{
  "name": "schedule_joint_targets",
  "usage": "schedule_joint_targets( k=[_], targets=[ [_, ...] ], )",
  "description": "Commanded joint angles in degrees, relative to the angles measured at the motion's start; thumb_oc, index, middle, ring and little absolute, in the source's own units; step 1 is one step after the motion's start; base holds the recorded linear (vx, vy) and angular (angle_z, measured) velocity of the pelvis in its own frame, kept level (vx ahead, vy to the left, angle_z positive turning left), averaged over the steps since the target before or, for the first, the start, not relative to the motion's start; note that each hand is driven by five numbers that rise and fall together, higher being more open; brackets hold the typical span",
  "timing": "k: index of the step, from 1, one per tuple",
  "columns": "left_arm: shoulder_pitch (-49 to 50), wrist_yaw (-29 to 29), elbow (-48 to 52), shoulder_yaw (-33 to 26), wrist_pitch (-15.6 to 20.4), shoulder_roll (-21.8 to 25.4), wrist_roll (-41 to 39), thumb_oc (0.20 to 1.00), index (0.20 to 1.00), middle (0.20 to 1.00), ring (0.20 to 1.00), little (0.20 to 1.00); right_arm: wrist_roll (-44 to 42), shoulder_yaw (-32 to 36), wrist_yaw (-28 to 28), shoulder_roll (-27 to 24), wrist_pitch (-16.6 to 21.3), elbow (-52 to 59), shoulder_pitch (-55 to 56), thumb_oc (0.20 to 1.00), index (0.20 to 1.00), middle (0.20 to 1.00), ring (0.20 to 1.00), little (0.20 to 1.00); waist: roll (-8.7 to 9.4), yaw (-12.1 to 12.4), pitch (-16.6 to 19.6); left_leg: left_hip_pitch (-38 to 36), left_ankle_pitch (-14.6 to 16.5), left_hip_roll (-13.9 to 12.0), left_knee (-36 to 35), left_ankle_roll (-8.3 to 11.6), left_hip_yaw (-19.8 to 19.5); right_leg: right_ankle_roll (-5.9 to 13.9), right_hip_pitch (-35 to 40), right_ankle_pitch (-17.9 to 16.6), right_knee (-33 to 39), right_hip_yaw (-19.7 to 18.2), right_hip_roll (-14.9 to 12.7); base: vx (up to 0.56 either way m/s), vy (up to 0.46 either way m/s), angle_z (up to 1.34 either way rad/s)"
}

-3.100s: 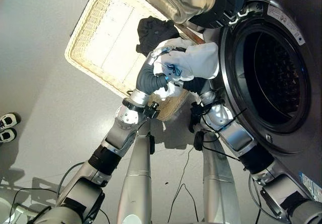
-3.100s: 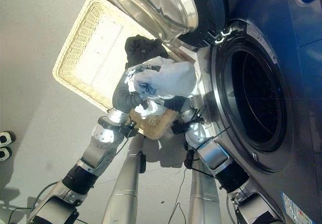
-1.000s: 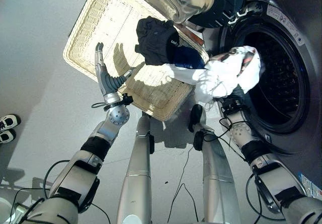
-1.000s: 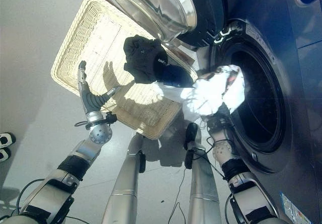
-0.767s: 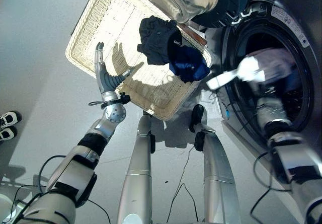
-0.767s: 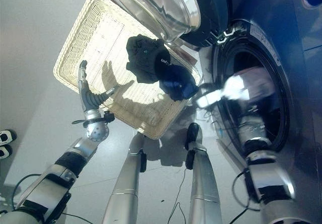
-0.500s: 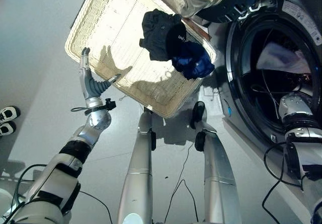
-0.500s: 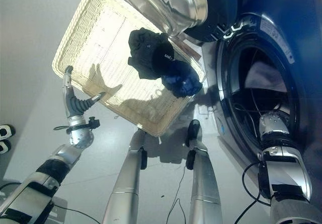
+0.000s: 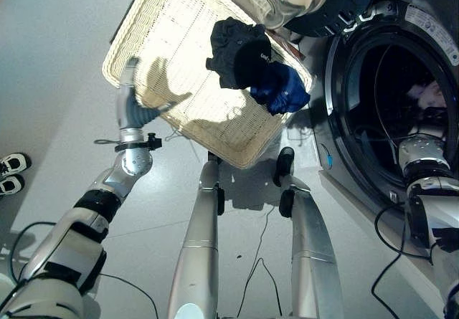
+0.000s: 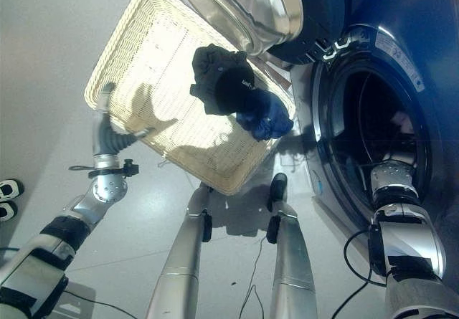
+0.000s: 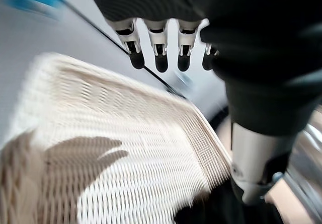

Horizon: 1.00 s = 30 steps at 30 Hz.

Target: Put the clothes into the washing machine.

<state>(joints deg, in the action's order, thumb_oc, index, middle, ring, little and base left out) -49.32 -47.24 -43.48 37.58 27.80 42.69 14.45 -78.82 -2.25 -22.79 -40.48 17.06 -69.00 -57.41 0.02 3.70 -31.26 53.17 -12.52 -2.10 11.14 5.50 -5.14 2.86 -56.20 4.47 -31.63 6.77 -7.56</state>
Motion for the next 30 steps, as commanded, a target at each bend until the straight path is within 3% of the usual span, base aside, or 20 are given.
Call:
schedule_joint_targets(
  k=[1, 2, 3, 4, 6, 11, 15, 23, 30],
  targets=[
    [-8.21, -4.05, -3.35, 2.76, -2.84, -0.38, 5.92, 1.000, 1.000, 1.000, 1.000, 1.000, 17.94, -7.21, -7.73, -16.11, -7.30, -1.12, -3.02, 1.000, 1.000, 1.000, 1.000, 1.000, 2.32, -2.09, 1.47, -1.77, 10.60, 3.30, 7.60, -1.57, 2.49, 4.39, 3.72, -9.63, 11.76, 1.82, 3.89, -0.02, 0.014, 0.06],
    [-10.13, -4.28, -3.75, 4.19, -3.74, -0.57, 6.45, 1.000, 1.000, 1.000, 1.000, 1.000, 19.50, -9.27, -9.02, -15.87, -9.62, -1.98, -4.47, 1.000, 1.000, 1.000, 1.000, 1.000, 2.24, -2.08, 1.47, -1.67, 10.52, 3.26, 7.50, -1.57, 2.57, 4.42, 3.62, -9.64, 11.78, 1.89, 3.87, 0.00, 0.000, 0.00],
    [-13.26, -4.34, -4.51, 6.49, -5.55, -1.09, 7.73, 1.000, 1.000, 1.000, 1.000, 1.000, 24.82, -11.70, -7.64, -15.02, -15.40, -3.42, -5.99, 1.000, 1.000, 1.000, 1.000, 1.000, 2.04, -2.22, 1.47, -1.46, 10.41, 3.16, 7.51, -1.53, 2.81, 4.54, 3.35, -9.59, 11.59, 1.92, 3.82, 0.00, 0.000, 0.00],
    [-14.21, -4.30, -4.82, 7.28, -5.91, -1.22, 7.65, 1.000, 1.000, 1.000, 1.000, 1.000, 25.45, -12.40, -8.02, -14.81, -15.98, -3.77, -6.51, 1.000, 1.000, 1.000, 1.000, 1.000, 1.99, -2.25, 1.47, -1.34, 10.40, 3.15, 7.55, -1.54, 2.81, 4.56, 3.19, -9.63, 11.56, 1.87, 3.83, 0.00, 0.000, 0.00],
    [-20.97, -2.07, -6.74, 12.62, -8.60, -2.40, 8.18, 1.000, 1.000, 1.000, 1.000, 1.000, 31.72, -17.25, -8.93, -12.44, -21.72, -6.16, -9.39, 1.000, 1.000, 1.000, 1.000, 1.000, 1.51, -2.49, 1.47, -0.77, 10.21, 2.98, 7.61, -1.57, 3.03, 4.69, 2.40, -9.68, 11.17, 1.68, 3.81, -0.03, 0.039, 0.02],
    [-29.36, 3.50, -10.28, 19.18, -13.06, -4.84, 7.68, 1.000, 1.000, 1.000, 1.000, 1.000, 43.54, -22.63, -8.75, -8.94, -26.25, -8.09, -12.44, 1.000, 1.000, 1.000, 1.000, 1.000, 0.48, -3.25, 1.47, 0.07, 9.60, 2.86, 6.89, -1.50, 3.59, 4.97, 0.99, -9.84, 10.96, 0.98, 4.06, -0.03, 0.061, 0.00],
    [-34.94, 7.17, -14.97, 22.28, -15.16, -6.39, 6.59, 1.000, 1.000, 1.000, 1.000, 1.000, 51.53, -26.65, -8.60, -6.04, -27.10, -9.03, -15.09, 1.000, 1.000, 1.000, 1.000, 1.000, -0.25, -4.39, 1.47, 0.53, 9.19, 2.54, 5.56, -1.05, 4.38, 5.19, -0.14, -9.93, 11.83, -0.07, 4.21, -0.03, 0.120, -0.05],
    [-38.57, 3.31, -21.19, 20.22, -15.44, -8.21, 8.86, 1.000, 1.000, 1.000, 1.000, 1.000, 57.12, -27.74, -8.77, -1.21, -24.40, -8.43, -14.12, 1.000, 1.000, 1.000, 1.000, 1.000, -0.40, -5.85, 1.47, 1.83, 9.20, 1.63, 5.10, -0.26, 5.73, 4.91, -1.81, -8.65, 11.73, -1.33, 4.60, -0.01, 0.084, -0.05],
    [-38.72, 12.95, -26.94, 18.91, -16.98, -10.42, 4.53, 1.000, 1.000, 1.000, 1.000, 1.000, 58.33, -27.06, -10.97, 3.66, -20.32, -4.96, -11.02, 1.000, 1.000, 1.000, 1.000, 1.000, 0.91, -7.50, 1.47, 2.52, 8.84, 0.94, 3.93, 0.21, 6.68, 4.77, -2.50, -8.41, 12.70, -2.20, 5.51, -0.01, 0.047, -0.04]
  ],
)
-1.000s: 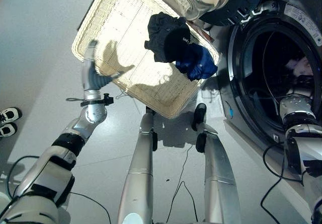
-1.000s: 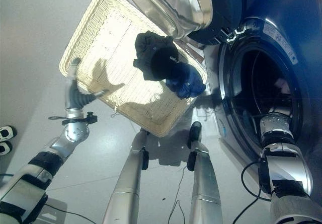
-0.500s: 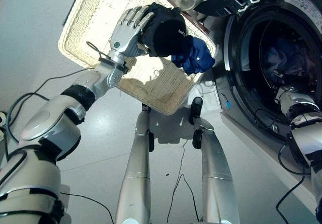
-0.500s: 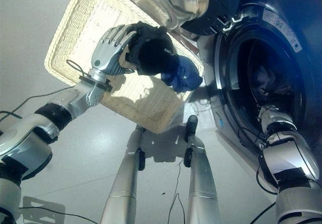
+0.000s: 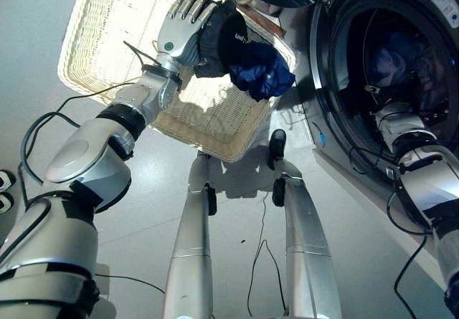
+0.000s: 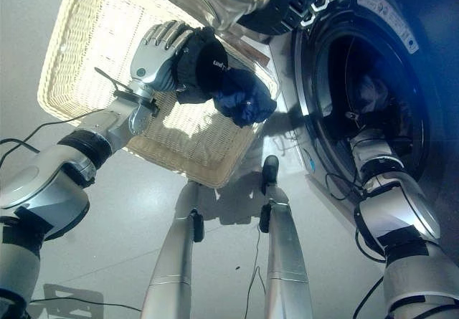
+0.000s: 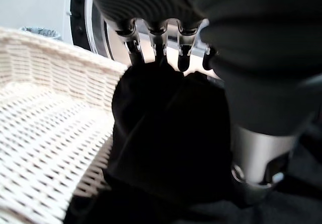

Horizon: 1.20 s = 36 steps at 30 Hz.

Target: Put the clothes into the washing machine.

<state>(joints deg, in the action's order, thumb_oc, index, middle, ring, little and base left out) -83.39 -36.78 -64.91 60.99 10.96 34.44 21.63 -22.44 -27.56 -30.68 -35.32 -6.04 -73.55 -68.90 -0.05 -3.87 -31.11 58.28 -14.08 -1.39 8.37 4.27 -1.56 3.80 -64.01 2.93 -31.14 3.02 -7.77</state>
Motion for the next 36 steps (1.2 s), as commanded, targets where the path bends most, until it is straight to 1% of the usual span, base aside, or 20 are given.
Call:
schedule_joint_targets(
  k=[1, 3, 5, 6, 7, 9, 12, 14, 17, 20, 23, 24, 26, 27, 29, 30, 31, 34, 36],
  targets=[
    [-4.57, 3.83, -6.24, -4.90, -0.47, -2.42, -3.34, 1.000, 1.000, 1.000, 1.000, 1.000, 2.10, -1.70, -3.13, -0.96, 3.44, 0.18, 0.96, 1.000, 1.000, 1.000, 1.000, 1.000, 1.12, -0.18, 1.31, -2.49, 10.42, 0.16, 6.70, 1.44, 3.28, 3.78, 5.12, -6.81, 12.18, 1.40, 5.86, 0.00, 0.042, -0.09],
    [-4.03, 6.07, -7.87, -5.89, -0.36, -2.67, -4.40, 1.000, 1.000, 1.000, 1.000, 1.000, 2.70, -1.56, -3.58, 0.06, 4.92, 0.87, 1.65, 1.000, 1.000, 1.000, 1.000, 1.000, 1.33, -0.55, 1.31, -2.51, 10.42, 0.00, 6.60, 1.50, 3.56, 3.70, 5.03, -6.79, 12.27, 1.26, 6.00, 0.00, 0.036, -0.09],
    [-3.69, 7.85, -8.80, -6.24, 0.28, -2.68, -5.07, 1.000, 1.000, 1.000, 1.000, 1.000, 3.36, -1.58, -3.75, 0.53, 5.42, 1.52, 1.91, 1.000, 1.000, 1.000, 1.000, 1.000, 1.45, -0.72, 1.31, -2.43, 10.31, -0.07, 6.52, 1.59, 3.68, 3.66, 5.00, -6.84, 12.51, 1.13, 6.06, 0.00, 0.027, -0.07],
    [-3.32, 10.19, -9.61, -6.59, 0.81, -2.64, -6.19, 0.523, 0.523, 0.523, 0.523, 0.523, 3.57, -1.87, -4.22, 0.99, 5.89, 2.23, 2.19, 1.000, 1.000, 1.000, 1.000, 1.000, 1.54, -0.87, 1.31, -2.35, 10.19, -0.14, 6.52, 1.72, 3.81, 3.64, 4.95, -6.87, 12.61, 1.02, 6.11, 0.00, 0.032, -0.05],
    [-3.04, 10.92, -9.84, -6.89, 1.02, -2.68, -6.07, 0.200, 0.200, 0.200, 0.200, 0.200, 3.79, -1.84, -4.34, 1.13, 6.15, 2.51, 2.44, 1.000, 1.000, 1.000, 1.000, 1.000, 1.58, -0.94, 1.31, -2.30, 10.14, -0.18, 6.51, 1.74, 3.87, 3.61, 4.90, -6.85, 12.57, 1.00, 6.12, 0.00, 0.034, -0.03],
    [-2.33, 13.78, -10.20, -7.31, 2.15, -2.71, -7.07, 0.200, 0.200, 0.200, 0.200, 0.200, 4.53, -1.75, -4.63, 1.55, 6.76, 3.40, 3.02, 1.000, 1.000, 1.000, 1.000, 1.000, 1.67, -1.12, 1.31, -2.17, 10.07, -0.19, 6.53, 1.79, 4.00, 3.52, 4.76, -6.86, 12.59, 0.90, 6.26, 0.00, 0.016, -0.02],
    [-1.52, 16.07, -10.30, -8.07, 3.26, -2.61, -8.31, 0.200, 0.200, 0.200, 0.200, 0.200, 4.98, -1.82, -5.23, 2.03, 7.44, 4.81, 3.67, 1.000, 1.000, 1.000, 1.000, 1.000, 1.66, -1.28, 1.31, -1.80, 9.91, -0.22, 6.58, 1.81, 4.12, 3.42, 4.29, -6.77, 12.34, 0.66, 6.44, 0.01, 0.033, -0.04],
    [-1.01, 15.81, -10.35, -8.55, 3.75, -2.63, -8.63, 0.200, 0.200, 0.200, 0.200, 0.200, 4.98, -1.67, -5.54, 2.18, 8.54, 5.16, 4.18, 1.000, 1.000, 1.000, 1.000, 1.000, 1.61, -1.34, 1.31, -1.62, 9.86, -0.29, 6.68, 1.78, 4.14, 3.35, 4.04, -6.72, 12.05, 0.58, 6.52, 0.01, 0.022, -0.03],
    [-0.38, 14.35, -9.74, -10.22, 5.40, -2.32, -11.56, 0.200, 0.200, 0.200, 0.200, 0.200, 4.10, -0.89, -6.81, 2.45, 12.16, 6.65, 4.98, 1.000, 1.000, 1.000, 1.000, 1.000, 1.68, -1.30, 1.31, -1.33, 9.82, -0.36, 6.80, 1.84, 3.93, 3.38, 3.86, -6.63, 11.91, 0.34, 6.62, 0.00, 0.000, 0.00],
    [1.08, 10.15, -8.36, -13.55, 9.94, -1.45, -17.02, 0.200, 0.200, 0.200, 0.200, 0.200, 3.84, 0.23, -8.40, 2.52, 15.30, 9.59, 6.35, 1.000, 1.000, 1.000, 1.000, 1.000, 1.74, -1.17, 1.31, -1.45, 9.95, -0.28, 6.74, 1.80, 3.72, 3.43, 3.89, -6.62, 11.91, 0.35, 6.63, 0.00, -0.014, 0.00],
    [3.55, 6.22, -4.87, -17.83, 14.24, -0.53, -20.03, 0.200, 0.200, 0.200, 0.200, 0.200, 3.64, 1.44, -10.42, 2.76, 16.86, 14.08, 8.63, 1.000, 1.000, 1.000, 1.000, 1.000, 1.70, -0.77, 1.31, -1.49, 10.18, -0.12, 6.74, 1.86, 3.50, 3.42, 3.99, -6.42, 11.98, 0.70, 6.40, 0.01, -0.056, -0.01],
    [5.30, 4.24, -2.23, -19.80, 15.45, -0.25, -19.62, 0.200, 0.200, 0.200, 0.200, 0.200, 3.93, 2.05, -11.99, 2.85, 17.19, 17.03, 9.95, 1.000, 1.000, 1.000, 1.000, 1.000, 1.58, -0.49, 1.31, -1.43, 10.29, 0.06, 6.80, 1.89, 3.30, 3.38, 4.01, -6.32, 12.01, 0.90, 6.27, 0.00, -0.055, -0.01],
    [8.67, 1.68, 1.96, -23.19, 18.03, 0.00, -21.31, 0.200, 0.200, 0.200, 0.200, 0.200, 3.69, 3.11, -13.65, 2.75, 17.94, 21.40, 12.07, 1.000, 1.000, 1.000, 1.000, 1.000, 1.46, -0.09, 1.31, -1.35, 10.40, 0.39, 6.93, 1.88, 2.95, 3.34, 4.00, -6.32, 11.97, 1.15, 6.19, 0.00, -0.060, 0.00],
    [11.48, -0.34, 5.42, -25.72, 18.97, -0.06, -20.27, 0.200, 0.200, 0.200, 0.200, 0.200, 3.58, 3.89, -14.82, 2.82, 18.43, 25.23, 13.81, 1.000, 1.000, 1.000, 1.000, 1.000, 1.38, 0.25, 1.31, -1.22, 10.49, 0.62, 6.97, 1.82, 2.74, 3.35, 3.86, -6.27, 11.85, 1.38, 6.14, 0.00, -0.057, 0.00],
    [14.76, -2.69, 9.21, -28.43, 21.00, -0.46, -21.14, 0.200, 0.200, 0.200, 0.200, 0.200, 3.29, 4.71, -15.86, 2.95, 19.12, 29.56, 15.79, 1.000, 1.000, 1.000, 1.000, 1.000, 1.29, 0.58, 1.31, -1.17, 10.55, 0.90, 6.90, 1.70, 2.42, 3.31, 3.81, -6.26, 11.82, 1.64, 6.10, 0.00, -0.057, 0.01],
    [17.39, -4.42, 12.45, -30.93, 22.00, -1.14, -20.65, 0.200, 0.200, 0.200, 0.200, 0.200, 2.57, 5.54, -15.83, 3.46, 20.20, 33.22, 17.50, 1.000, 1.000, 1.000, 1.000, 1.000, 1.33, 0.89, 1.31, -1.04, 10.70, 1.11, 6.96, 1.66, 2.17, 3.30, 3.71, -6.15, 11.69, 1.86, 6.04, 0.00, -0.060, 0.02],
    [18.65, -5.47, 13.89, -31.91, 22.54, -1.50, -20.27, 0.200, 0.200, 0.200, 0.200, 0.200, 2.69, 6.08, -15.95, 3.79, 20.56, 34.78, 18.41, 1.000, 1.000, 1.000, 1.000, 1.000, 1.34, 1.01, 1.31, -0.97, 10.80, 1.21, 7.05, 1.62, 2.04, 3.30, 3.64, -6.08, 11.58, 1.94, 6.01, 0.00, -0.066, 0.02],
    [24.05, -10.24, 19.40, -35.71, 25.11, -3.46, -18.72, 0.200, 0.200, 0.200, 0.200, 0.200, 2.83, 8.71, -14.82, 5.16, 23.30, 40.67, 22.30, 1.000, 1.000, 1.000, 1.000, 1.000, 1.31, 1.62, 1.31, -0.92, 10.90, 1.68, 7.11, 1.32, 1.48, 3.26, 3.70, -5.93, 11.34, 2.43, 5.88, 0.00, -0.059, 0.07],
    [28.04, -13.28, 23.32, -37.98, 26.61, -5.17, -16.97, 0.200, 0.200, 0.200, 0.200, 0.200, 2.41, 10.34, -11.84, 6.40, 25.46, 45.17, 24.96, 1.000, 1.000, 1.000, 1.000, 1.000, 1.27, 2.06, 1.31, -0.88, 10.93, 1.96, 7.18, 1.05, 1.06, 3.28, 3.69, -5.85, 11.02, 2.69, 5.77, 0.00, -0.053, 0.11]
  ],
)
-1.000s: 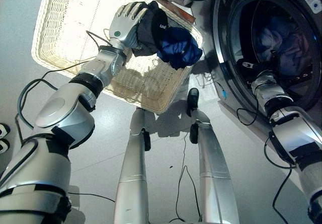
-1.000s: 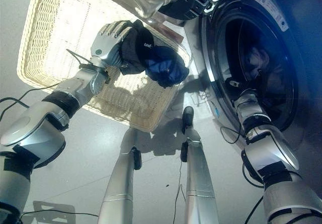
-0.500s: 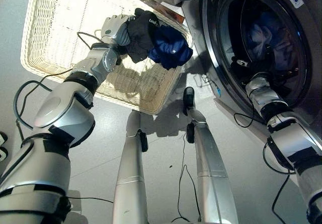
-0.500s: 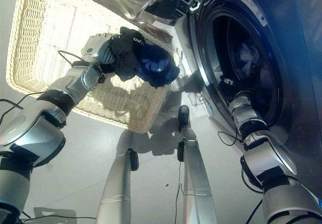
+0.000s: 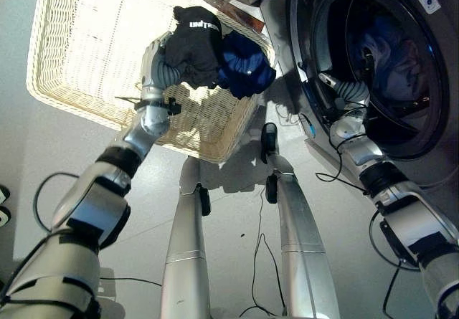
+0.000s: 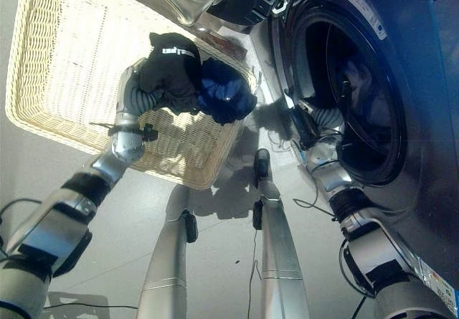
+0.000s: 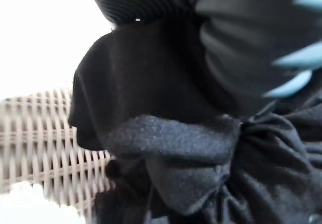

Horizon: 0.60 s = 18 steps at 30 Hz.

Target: Put the clothes into the washing machine.

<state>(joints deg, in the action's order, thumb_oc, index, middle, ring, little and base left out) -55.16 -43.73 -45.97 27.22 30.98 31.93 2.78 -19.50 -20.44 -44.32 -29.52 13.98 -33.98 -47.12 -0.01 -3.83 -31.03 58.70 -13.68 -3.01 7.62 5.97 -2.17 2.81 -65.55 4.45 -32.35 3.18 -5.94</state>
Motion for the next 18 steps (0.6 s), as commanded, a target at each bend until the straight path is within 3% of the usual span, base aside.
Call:
schedule_joint_targets(
  k=[1, 4, 6, 10, 11, 14, 15, 18],
  targets=[
    [1.03, -7.38, 5.62, -4.75, 6.84, -3.23, 2.91, 0.200, 0.200, 0.200, 0.200, 0.200, -0.60, 3.73, 3.32, 1.10, 6.27, 7.22, 4.16, 1.000, 1.000, 1.000, 1.000, 1.000, 1.20, 2.15, 1.23, -1.36, 10.50, 3.73, 7.98, -0.77, 1.54, 4.26, 5.31, -7.34, 12.11, 2.63, 3.96, 0.00, -0.043, 0.08],
    [4.16, -9.36, 9.48, -7.13, 8.14, -5.03, 6.39, 0.200, 0.200, 0.200, 0.200, 0.200, -2.81, 4.95, 9.26, 2.61, 7.30, 13.22, 7.04, 1.000, 1.000, 1.000, 1.000, 1.000, 1.19, 2.50, 1.23, -1.17, 10.39, 4.08, 8.17, -1.03, 1.15, 4.23, 5.18, -7.37, 11.76, 2.95, 3.70, 0.00, -0.047, 0.08],
    [6.32, -10.63, 13.39, -8.21, 8.52, -5.89, 9.21, 0.200, 0.200, 0.200, 0.200, 0.200, -6.29, 5.04, 17.16, 3.96, 7.74, 17.75, 9.67, 1.000, 1.000, 1.000, 1.000, 1.000, 1.27, 2.75, 1.23, -1.22, 10.18, 4.40, 8.22, -1.24, 0.83, 4.17, 5.26, -7.45, 11.55, 3.29, 3.50, 0.00, -0.045, 0.07],
    [9.12, -12.91, 18.83, -9.09, 8.22, -6.29, 12.56, 0.200, 0.200, 0.200, 0.200, 0.200, -7.87, 4.50, 24.47, 4.94, 7.32, 23.51, 12.76, 1.000, 1.000, 1.000, 1.000, 1.000, 1.28, 3.08, 1.23, -1.26, 9.73, 4.74, 8.40, -1.42, 0.55, 4.12, 5.30, -7.62, 11.10, 3.76, 3.18, 0.00, -0.024, 0.03],
    [10.19, -13.22, 20.65, -9.53, 8.87, -6.52, 14.62, 0.200, 0.200, 0.200, 0.200, 0.200, -10.71, 4.01, 28.95, 5.21, 7.00, 25.04, 13.75, 1.000, 1.000, 1.000, 1.000, 1.000, 1.31, 3.16, 1.23, -1.49, 9.64, 4.85, 8.44, -1.45, 0.49, 4.16, 5.52, -7.61, 10.99, 3.94, 3.04, 0.01, -0.033, 0.06],
    [10.63, -10.68, 23.85, -9.09, 9.63, -6.25, 16.42, 0.200, 0.200, 0.200, 0.200, 0.200, -14.85, 2.92, 35.10, 5.43, 5.34, 27.80, 14.44, 1.000, 1.000, 1.000, 1.000, 1.000, 1.38, 3.36, 1.23, -1.66, 9.42, 4.88, 8.48, -1.52, 0.46, 4.12, 5.72, -7.67, 10.86, 4.37, 2.69, 0.01, -0.018, 0.05],
    [10.65, -8.62, 25.84, -8.34, 9.25, -5.84, 19.41, 0.200, 0.200, 0.200, 0.200, 0.200, -19.08, 2.20, 39.71, 5.54, 3.92, 29.40, 14.80, 1.000, 1.000, 1.000, 1.000, 1.000, 1.35, 3.48, 1.23, -1.69, 9.24, 4.98, 8.49, -1.55, 0.39, 4.14, 5.71, -7.75, 10.73, 4.60, 2.53, 0.00, 0.000, 0.00],
    [9.89, -5.10, 28.50, -6.16, 7.83, -4.90, 20.44, 0.200, 0.200, 0.200, 0.200, 0.200, -22.51, 1.29, 44.31, 5.32, 1.21, 31.48, 14.76, 1.000, 1.000, 1.000, 1.000, 1.000, 1.25, 3.63, 1.23, -1.62, 8.86, 5.18, 8.59, -1.65, 0.18, 4.16, 5.73, -7.99, 10.59, 4.89, 2.31, 0.00, -0.005, 0.02]
  ],
)
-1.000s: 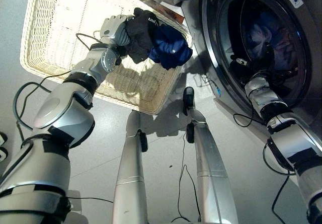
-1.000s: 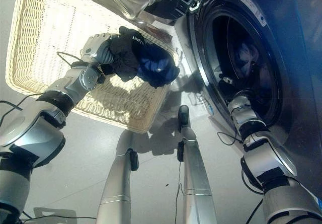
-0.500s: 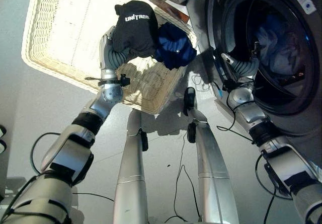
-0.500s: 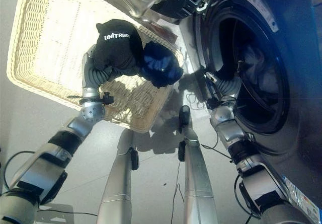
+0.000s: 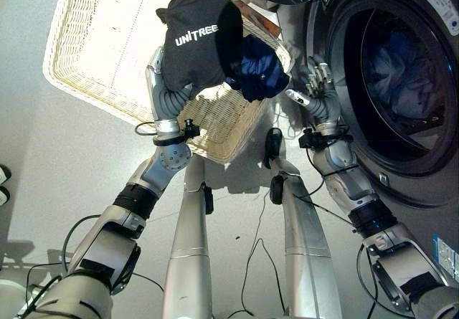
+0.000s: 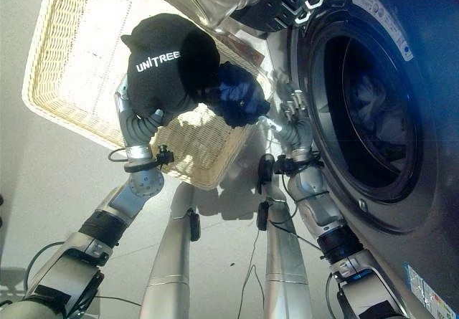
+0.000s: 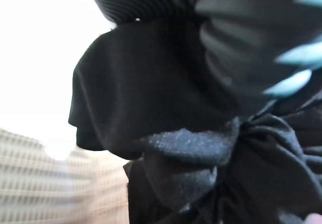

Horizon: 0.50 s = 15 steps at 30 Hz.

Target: Put the clothes into the washing machine.

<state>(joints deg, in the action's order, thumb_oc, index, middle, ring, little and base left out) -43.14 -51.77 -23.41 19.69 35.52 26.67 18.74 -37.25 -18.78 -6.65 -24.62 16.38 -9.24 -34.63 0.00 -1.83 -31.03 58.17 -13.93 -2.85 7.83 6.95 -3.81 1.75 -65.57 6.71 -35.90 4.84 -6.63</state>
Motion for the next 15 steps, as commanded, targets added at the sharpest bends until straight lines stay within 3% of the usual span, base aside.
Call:
schedule_joint_targets(
  k=[1, 4, 9, 15],
  targets=[
    [-2.68, 5.31, 7.05, 2.24, 2.71, 0.72, 4.73, 0.200, 0.200, 0.200, 0.200, 0.200, -6.41, -0.97, 8.53, 0.24, -2.65, 7.67, 2.00, 1.000, 1.000, 1.000, 1.000, 1.000, 1.22, 1.64, 1.24, -1.16, 9.00, 5.07, 8.36, -2.66, 1.81, 5.28, 5.79, -10.33, 14.10, 3.31, 2.93, 0.00, 0.000, 0.00],
    [-4.56, 7.99, 8.83, 4.83, 1.87, 1.99, 5.93, 0.200, 0.200, 0.200, 0.200, 0.200, -12.12, -2.72, 13.87, -0.86, -6.38, 8.89, 0.62, 1.000, 1.000, 1.000, 1.000, 1.000, 1.22, 1.67, 1.24, -1.39, 8.65, 5.11, 8.25, -2.73, 1.91, 5.31, 5.92, -10.64, 14.23, 3.38, 2.94, 0.00, 0.000, 0.00],
    [-7.97, 10.93, 10.89, 9.27, 0.50, 3.40, 7.83, 0.200, 0.200, 0.200, 0.200, 0.200, -21.79, -5.00, 17.62, -0.91, -9.56, 10.33, -1.65, 1.000, 1.000, 1.000, 1.000, 1.000, 1.21, 1.91, 1.24, -1.56, 8.44, 5.26, 8.37, -2.71, 1.71, 5.56, 6.03, -11.03, 14.26, 3.79, 2.56, 0.00, 0.000, 0.00],
    [-10.06, 13.21, 11.84, 12.28, -1.64, 4.81, 10.23, 0.200, 0.200, 0.200, 0.200, 0.200, -27.74, -5.44, 19.83, -1.01, -10.21, 11.46, -2.59, 1.000, 1.000, 1.000, 1.000, 1.000, 1.07, 2.00, 1.24, -1.47, 8.30, 5.49, 8.53, -2.72, 1.54, 5.83, 5.97, -11.49, 14.48, 4.02, 2.17, 0.00, -0.017, 0.04]
  ],
)
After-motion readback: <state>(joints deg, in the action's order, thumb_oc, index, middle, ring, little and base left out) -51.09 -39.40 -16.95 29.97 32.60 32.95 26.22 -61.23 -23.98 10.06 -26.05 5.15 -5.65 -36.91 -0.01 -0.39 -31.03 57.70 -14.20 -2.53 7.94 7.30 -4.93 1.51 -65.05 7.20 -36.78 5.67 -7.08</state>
